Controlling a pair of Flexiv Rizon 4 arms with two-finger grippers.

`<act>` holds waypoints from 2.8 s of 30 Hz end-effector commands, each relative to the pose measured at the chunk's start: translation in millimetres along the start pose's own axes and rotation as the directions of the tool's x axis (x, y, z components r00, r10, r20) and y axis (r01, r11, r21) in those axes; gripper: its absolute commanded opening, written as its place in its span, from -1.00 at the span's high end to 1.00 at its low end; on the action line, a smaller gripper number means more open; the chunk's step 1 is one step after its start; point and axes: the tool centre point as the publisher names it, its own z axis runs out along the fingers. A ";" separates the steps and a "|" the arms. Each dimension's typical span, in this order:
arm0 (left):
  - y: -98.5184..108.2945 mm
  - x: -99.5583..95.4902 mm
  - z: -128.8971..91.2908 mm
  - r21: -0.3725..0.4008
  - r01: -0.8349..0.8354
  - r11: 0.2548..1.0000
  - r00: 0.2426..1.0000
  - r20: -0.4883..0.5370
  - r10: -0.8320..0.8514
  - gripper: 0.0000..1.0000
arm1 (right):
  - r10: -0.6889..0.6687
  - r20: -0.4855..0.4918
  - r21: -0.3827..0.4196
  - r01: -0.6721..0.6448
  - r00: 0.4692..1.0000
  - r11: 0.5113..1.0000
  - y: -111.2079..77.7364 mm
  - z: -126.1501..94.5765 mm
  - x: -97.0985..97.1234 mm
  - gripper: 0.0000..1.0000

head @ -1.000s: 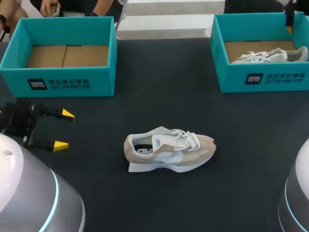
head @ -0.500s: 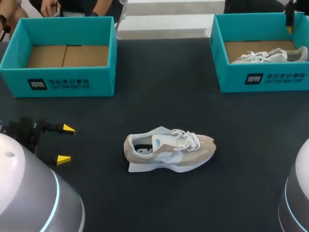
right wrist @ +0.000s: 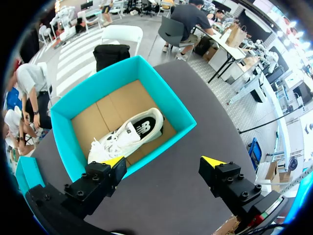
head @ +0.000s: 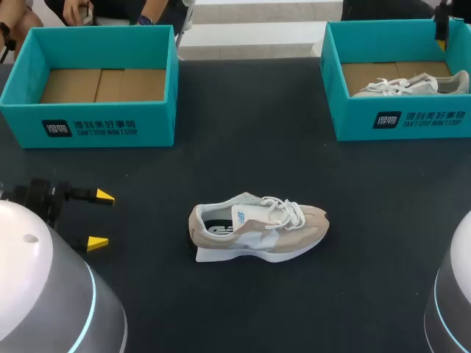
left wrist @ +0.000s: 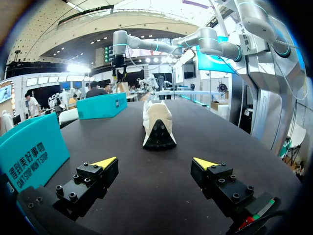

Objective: Take the shoe out of the shoebox, open the shoe tongue, remove and reinsert the insole, then place the shoe into the shoebox

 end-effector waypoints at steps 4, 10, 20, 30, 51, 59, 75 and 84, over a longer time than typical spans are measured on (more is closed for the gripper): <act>-0.2 0.4 0.7 -0.003 -0.001 1.000 1.000 0.001 0.001 -1.00 | 0.000 -0.002 -0.001 0.000 1.000 1.000 -0.5 -0.1 -0.8 -1.00; -0.2 0.4 0.7 -0.003 -0.001 1.000 1.000 0.001 0.001 -1.00 | 0.000 -0.002 -0.001 0.000 1.000 1.000 -0.5 -0.1 -0.8 -1.00; -4.7 4.9 67.4 0.025 -0.018 1.000 0.999 -0.033 0.019 -1.00 | 0.000 -0.002 -0.001 0.000 1.000 1.000 -0.5 -0.1 -0.8 -1.00; -17.6 6.9 130.0 0.025 -0.042 0.999 0.999 -0.024 0.042 -1.00 | 0.000 -0.002 -0.001 0.000 1.000 1.000 -0.5 -0.1 -0.8 -1.00; -19.8 12.7 191.1 0.032 -0.059 0.998 0.998 0.008 0.058 -1.00 | 0.000 -0.002 -0.001 0.000 1.000 1.000 -0.5 -0.1 -0.8 -1.00; -16.8 12.2 210.0 0.034 -0.082 0.996 0.996 0.037 0.081 -1.00 | 0.000 -0.002 -0.001 0.000 1.000 1.000 -0.5 -0.1 -0.8 -1.00; -14.1 5.2 216.5 0.027 -0.053 0.998 0.997 0.064 0.051 1.00 | 0.000 -0.002 -0.001 0.000 1.000 1.000 -0.5 -0.1 -0.8 -1.00; -21.8 5.1 206.6 0.051 -0.028 0.998 0.997 0.077 0.025 1.00 | 0.000 -0.002 -0.001 0.000 1.000 1.000 -0.5 -0.1 -0.8 -1.00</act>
